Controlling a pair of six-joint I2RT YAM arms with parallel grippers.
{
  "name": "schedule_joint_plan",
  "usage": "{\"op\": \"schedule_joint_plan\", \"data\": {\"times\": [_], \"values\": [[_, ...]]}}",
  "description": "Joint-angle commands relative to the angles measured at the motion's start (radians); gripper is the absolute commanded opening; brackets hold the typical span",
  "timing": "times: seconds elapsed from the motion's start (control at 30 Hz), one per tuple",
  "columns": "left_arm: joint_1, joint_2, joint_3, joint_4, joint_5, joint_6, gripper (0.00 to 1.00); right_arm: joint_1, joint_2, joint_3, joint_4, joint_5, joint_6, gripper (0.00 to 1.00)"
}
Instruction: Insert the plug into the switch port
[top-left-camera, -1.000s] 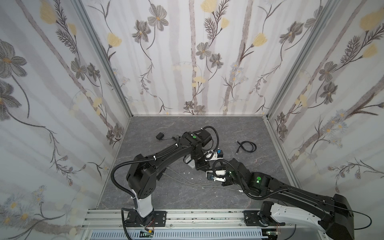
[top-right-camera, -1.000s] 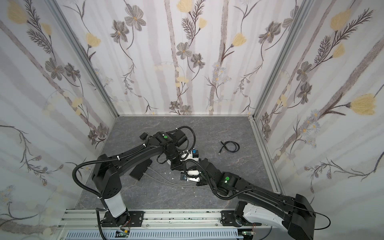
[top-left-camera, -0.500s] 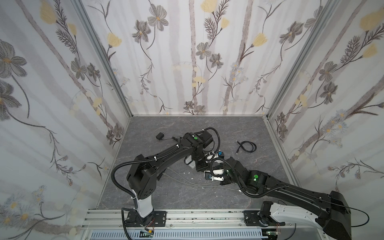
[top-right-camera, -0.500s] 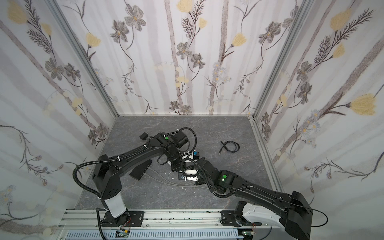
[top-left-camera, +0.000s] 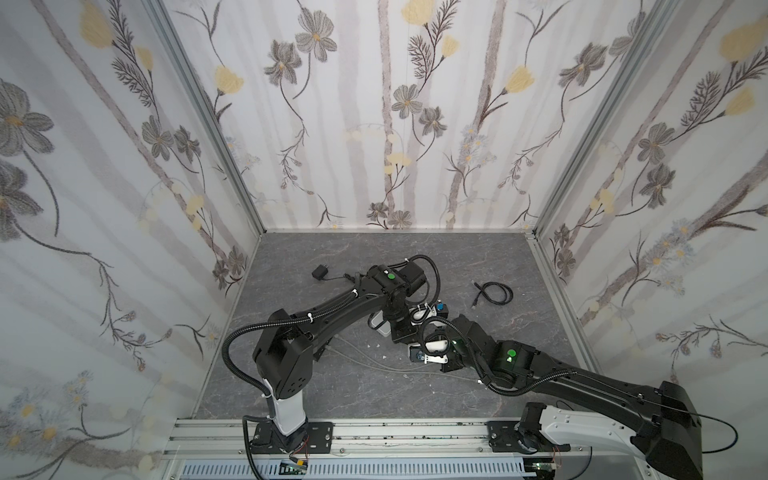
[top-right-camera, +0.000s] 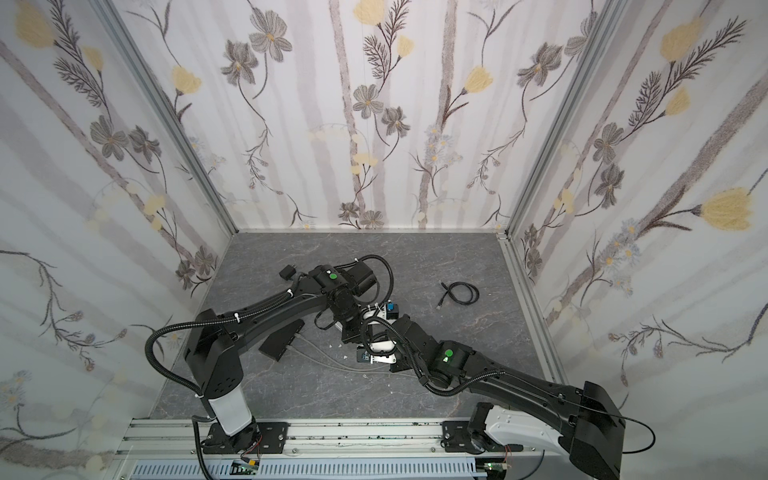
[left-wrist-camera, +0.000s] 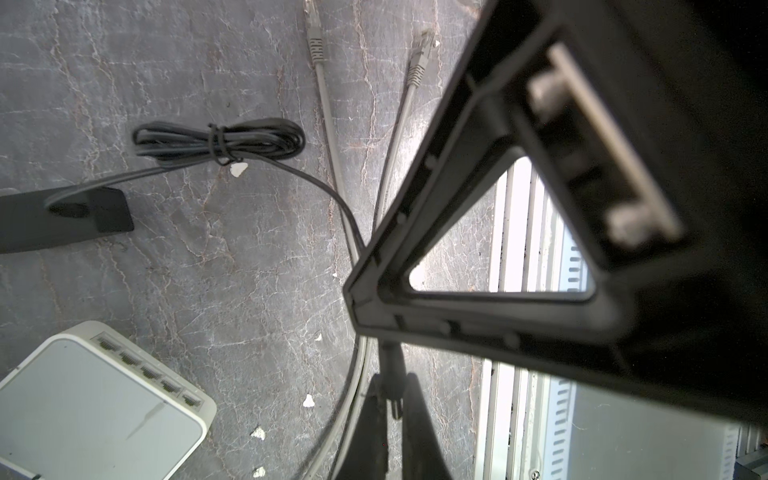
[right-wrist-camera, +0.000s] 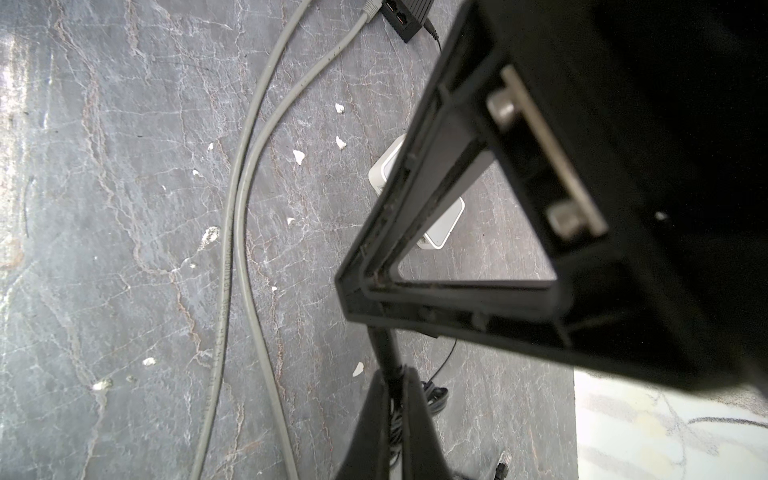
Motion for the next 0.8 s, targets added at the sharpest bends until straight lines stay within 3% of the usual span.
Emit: {"op": "schedule_joint_plan", "data": {"times": [0.0, 0.07, 0.23, 0.33, 0.43, 0.53, 0.67, 0.77], "values": [[0.001, -0.03, -0.018, 0.069, -0.023, -0.04, 0.33, 0.001, -0.002, 0.001, 0.032, -0.027, 0.009, 0.04], [0.007, -0.064, -0.049, 0.144, -0.068, -0.092, 0.59, 0.0, -0.004, -0.008, 0.041, -0.016, 0.031, 0.03], [0.06, -0.157, -0.153, 0.354, -0.165, -0.183, 0.99, -0.06, -0.011, 0.001, 0.05, -0.002, 0.204, 0.0], [0.109, -0.177, -0.212, 0.5, -0.284, -0.277, 1.0, -0.133, -0.04, -0.021, 0.091, -0.061, 0.337, 0.0], [0.171, -0.12, -0.186, 0.529, -0.373, -0.411, 1.0, -0.189, -0.087, -0.071, 0.176, -0.104, 0.47, 0.0], [0.23, 0.011, -0.037, 0.359, -0.324, -0.453, 1.0, -0.229, -0.121, -0.13, 0.249, -0.175, 0.534, 0.0], [0.233, 0.142, 0.046, 0.231, -0.409, -0.43, 0.99, -0.233, -0.137, -0.169, 0.277, -0.187, 0.582, 0.0], [0.232, 0.234, 0.113, 0.124, -0.42, -0.434, 0.9, -0.235, -0.14, -0.179, 0.276, -0.197, 0.599, 0.0]]}}
